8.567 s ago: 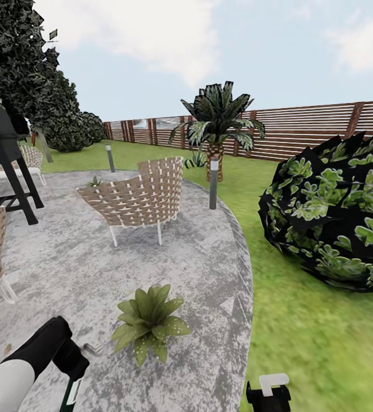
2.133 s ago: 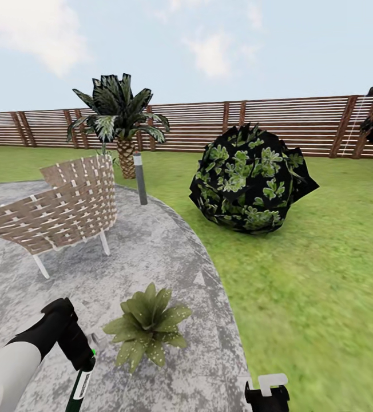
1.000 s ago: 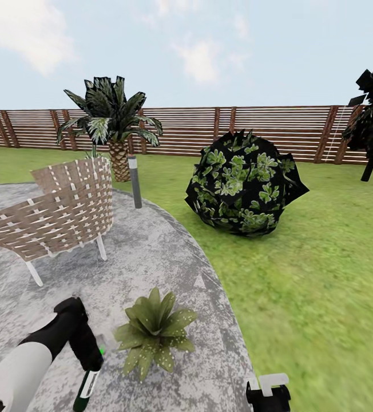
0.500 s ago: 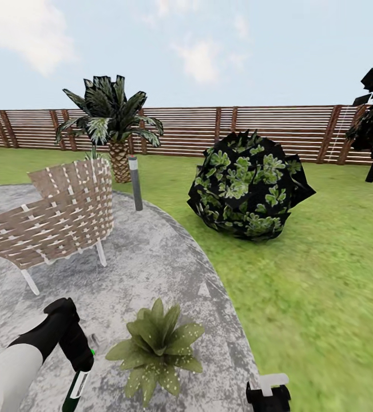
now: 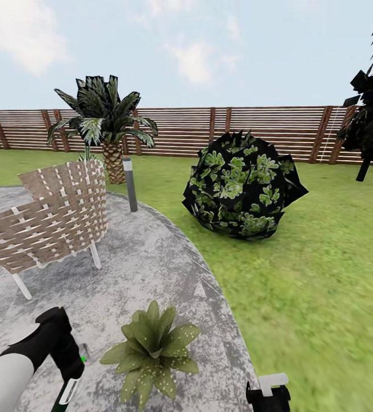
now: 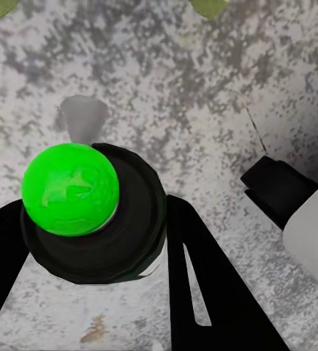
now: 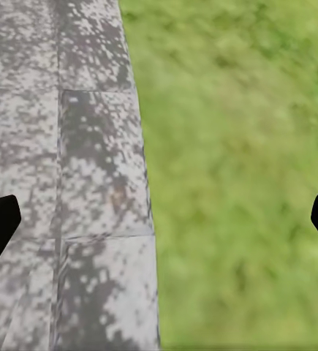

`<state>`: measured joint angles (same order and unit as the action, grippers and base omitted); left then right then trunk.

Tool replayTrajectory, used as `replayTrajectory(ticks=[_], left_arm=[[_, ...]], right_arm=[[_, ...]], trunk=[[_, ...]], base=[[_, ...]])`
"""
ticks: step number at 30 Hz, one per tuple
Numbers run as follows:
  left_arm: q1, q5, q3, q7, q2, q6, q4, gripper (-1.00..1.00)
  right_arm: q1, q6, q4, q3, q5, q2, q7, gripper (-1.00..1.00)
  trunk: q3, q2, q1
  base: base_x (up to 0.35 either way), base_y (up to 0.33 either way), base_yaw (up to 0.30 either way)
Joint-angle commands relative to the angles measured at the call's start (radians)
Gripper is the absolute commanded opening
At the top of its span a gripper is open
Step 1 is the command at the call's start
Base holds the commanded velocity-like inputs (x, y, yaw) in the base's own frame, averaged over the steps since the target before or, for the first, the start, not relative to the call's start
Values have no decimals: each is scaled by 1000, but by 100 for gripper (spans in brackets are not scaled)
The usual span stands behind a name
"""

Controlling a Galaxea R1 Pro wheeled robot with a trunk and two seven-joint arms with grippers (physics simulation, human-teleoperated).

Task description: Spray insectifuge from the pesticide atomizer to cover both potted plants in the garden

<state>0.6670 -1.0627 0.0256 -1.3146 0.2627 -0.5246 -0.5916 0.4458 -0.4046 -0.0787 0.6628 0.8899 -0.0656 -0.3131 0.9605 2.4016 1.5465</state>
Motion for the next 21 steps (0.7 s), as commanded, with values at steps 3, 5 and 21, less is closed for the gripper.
replayTrajectory(ticks=[3,5,21], left_arm=[[0,12,-2,-3,-7,-9,12,-100],[0,29,-2,3,-9,6,36,-100],[21,39,-3,156,-9,71,61,-100]], right_arm=[[1,-2,0,8,11,0,-4,100],[1,-2,0,8,12,0,-4,100],[1,-2,2,8,12,0,-3,100]], trunk=[[1,0,0],[1,0,0],[1,0,0]], base=[[0,0,0],[0,0,0],[0,0,0]])
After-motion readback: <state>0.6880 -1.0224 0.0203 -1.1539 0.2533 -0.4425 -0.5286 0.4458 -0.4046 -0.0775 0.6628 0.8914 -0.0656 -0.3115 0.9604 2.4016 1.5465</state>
